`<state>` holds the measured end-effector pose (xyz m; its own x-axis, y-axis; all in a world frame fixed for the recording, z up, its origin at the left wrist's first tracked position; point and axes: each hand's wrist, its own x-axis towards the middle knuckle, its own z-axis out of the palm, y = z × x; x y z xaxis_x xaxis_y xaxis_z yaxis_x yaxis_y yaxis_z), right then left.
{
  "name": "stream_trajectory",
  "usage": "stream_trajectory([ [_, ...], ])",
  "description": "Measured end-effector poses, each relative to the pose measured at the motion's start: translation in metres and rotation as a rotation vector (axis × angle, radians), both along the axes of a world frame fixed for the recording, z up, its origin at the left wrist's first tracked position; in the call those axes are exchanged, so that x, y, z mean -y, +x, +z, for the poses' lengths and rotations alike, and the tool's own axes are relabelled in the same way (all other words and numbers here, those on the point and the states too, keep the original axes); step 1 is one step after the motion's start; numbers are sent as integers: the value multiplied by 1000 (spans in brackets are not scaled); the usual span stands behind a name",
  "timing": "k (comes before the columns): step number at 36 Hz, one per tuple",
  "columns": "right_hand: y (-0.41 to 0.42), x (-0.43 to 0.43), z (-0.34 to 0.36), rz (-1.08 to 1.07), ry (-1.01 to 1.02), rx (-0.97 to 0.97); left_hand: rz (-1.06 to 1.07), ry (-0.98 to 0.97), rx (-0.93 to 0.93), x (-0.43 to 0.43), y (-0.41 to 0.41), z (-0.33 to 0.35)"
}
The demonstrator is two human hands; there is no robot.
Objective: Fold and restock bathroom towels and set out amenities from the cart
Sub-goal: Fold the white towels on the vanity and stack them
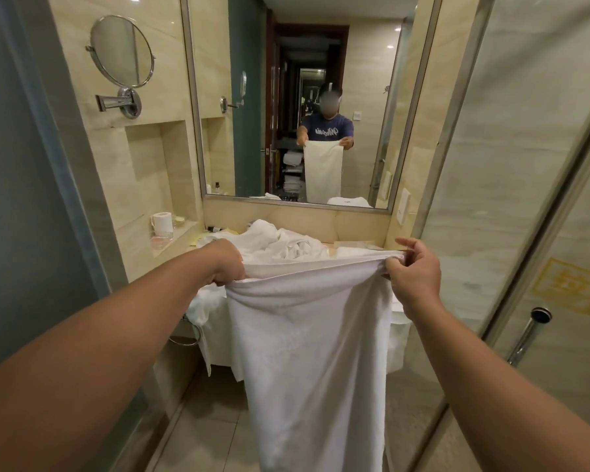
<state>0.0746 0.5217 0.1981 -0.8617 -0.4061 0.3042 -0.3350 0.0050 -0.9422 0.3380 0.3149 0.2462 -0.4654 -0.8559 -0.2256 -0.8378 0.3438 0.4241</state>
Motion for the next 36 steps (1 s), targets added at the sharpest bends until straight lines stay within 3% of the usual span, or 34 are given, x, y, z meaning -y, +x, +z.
stream_trajectory([
  [5,-2,-1,6,89,135,-126,176,135,-80,6,0,-4],
  [13,-1,-7,-3,22,176,-193,290,193,-340,8,0,-4],
  [16,-1,-4,-4,80,209,-24,119,333,-379,16,7,-8],
  [21,-6,6,-8,228,215,239,266,544,-663,12,-5,-17],
  [26,-14,38,-7,128,53,177,312,223,-876,36,-23,-15],
  [31,-36,86,3,49,63,-47,209,-53,-875,62,-34,2],
  [36,-48,136,25,105,74,-230,30,-237,-723,123,-50,-1],
])
